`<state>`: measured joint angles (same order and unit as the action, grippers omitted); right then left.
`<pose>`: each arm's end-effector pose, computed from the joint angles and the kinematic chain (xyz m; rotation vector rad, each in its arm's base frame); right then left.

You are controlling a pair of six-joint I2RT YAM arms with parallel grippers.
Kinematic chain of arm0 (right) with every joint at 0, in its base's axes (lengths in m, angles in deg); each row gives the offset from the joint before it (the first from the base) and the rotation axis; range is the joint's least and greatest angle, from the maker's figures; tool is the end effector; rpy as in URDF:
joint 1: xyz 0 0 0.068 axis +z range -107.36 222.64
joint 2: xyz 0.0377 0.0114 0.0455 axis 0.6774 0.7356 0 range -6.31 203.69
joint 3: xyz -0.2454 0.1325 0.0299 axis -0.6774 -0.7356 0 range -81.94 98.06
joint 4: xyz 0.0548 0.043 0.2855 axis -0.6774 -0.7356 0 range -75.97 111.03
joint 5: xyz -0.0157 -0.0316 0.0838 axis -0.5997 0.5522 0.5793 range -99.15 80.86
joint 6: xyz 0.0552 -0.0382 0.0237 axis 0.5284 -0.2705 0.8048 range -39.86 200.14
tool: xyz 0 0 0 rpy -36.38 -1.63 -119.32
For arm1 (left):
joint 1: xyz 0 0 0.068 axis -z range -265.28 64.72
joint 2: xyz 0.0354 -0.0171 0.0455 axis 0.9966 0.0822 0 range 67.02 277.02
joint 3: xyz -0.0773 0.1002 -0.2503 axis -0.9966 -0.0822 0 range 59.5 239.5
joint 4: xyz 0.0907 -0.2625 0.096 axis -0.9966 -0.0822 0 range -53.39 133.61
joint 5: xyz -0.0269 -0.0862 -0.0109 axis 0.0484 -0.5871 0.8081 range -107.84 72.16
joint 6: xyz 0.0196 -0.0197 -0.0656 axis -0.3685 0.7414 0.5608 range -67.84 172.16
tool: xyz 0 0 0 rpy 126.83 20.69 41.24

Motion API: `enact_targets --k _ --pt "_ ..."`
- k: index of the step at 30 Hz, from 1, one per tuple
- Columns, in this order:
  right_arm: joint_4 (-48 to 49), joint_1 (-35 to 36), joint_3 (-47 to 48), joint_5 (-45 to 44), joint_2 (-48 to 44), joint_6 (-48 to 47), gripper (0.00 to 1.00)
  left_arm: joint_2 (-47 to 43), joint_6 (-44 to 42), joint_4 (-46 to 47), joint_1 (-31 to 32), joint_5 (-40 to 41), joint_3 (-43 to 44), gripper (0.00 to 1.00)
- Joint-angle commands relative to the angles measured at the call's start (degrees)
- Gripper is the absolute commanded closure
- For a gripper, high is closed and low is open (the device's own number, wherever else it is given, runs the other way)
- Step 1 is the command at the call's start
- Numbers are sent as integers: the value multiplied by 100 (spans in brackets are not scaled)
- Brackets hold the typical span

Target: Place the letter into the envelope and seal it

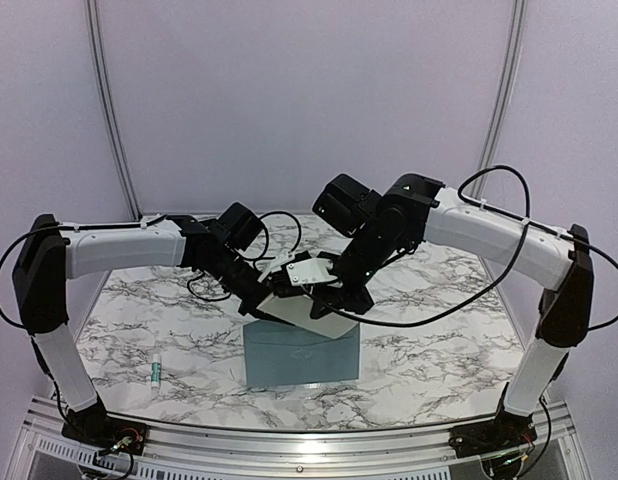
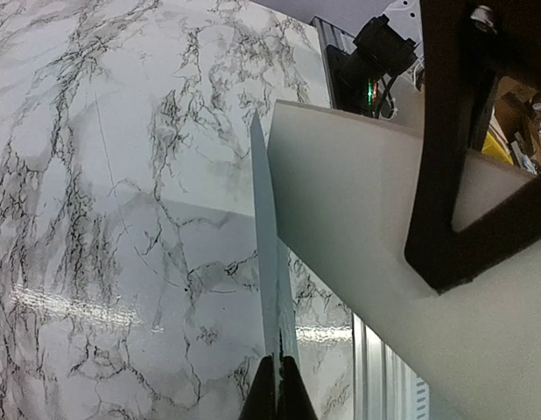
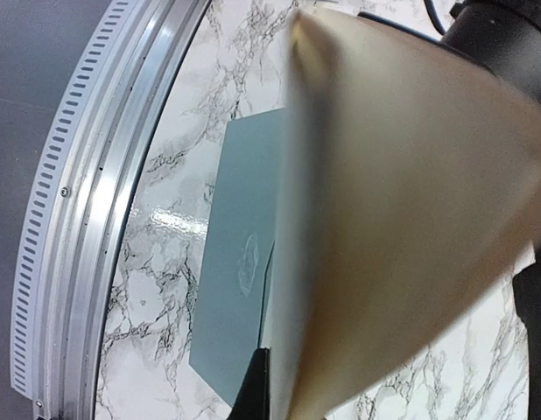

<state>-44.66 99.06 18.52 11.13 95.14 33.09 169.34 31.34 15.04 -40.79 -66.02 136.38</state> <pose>0.2073 0.3490 0.3168 -2.1961 1.6046 0.5302 0.2707 -0.3273 0.2218 1.6095 1.8568 -1.2264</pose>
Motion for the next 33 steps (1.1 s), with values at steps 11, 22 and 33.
enact_targets --k 11,22,33 --pt "-201 244 227 -768 51 -17 100 128 60 -46 41 -572 171 100" --pt "-202 472 145 -968 250 34 100 199 113 -43 39 -678 197 100" --pt "-66 536 -222 -1071 343 169 98 218 112 -43 42 -659 202 100"
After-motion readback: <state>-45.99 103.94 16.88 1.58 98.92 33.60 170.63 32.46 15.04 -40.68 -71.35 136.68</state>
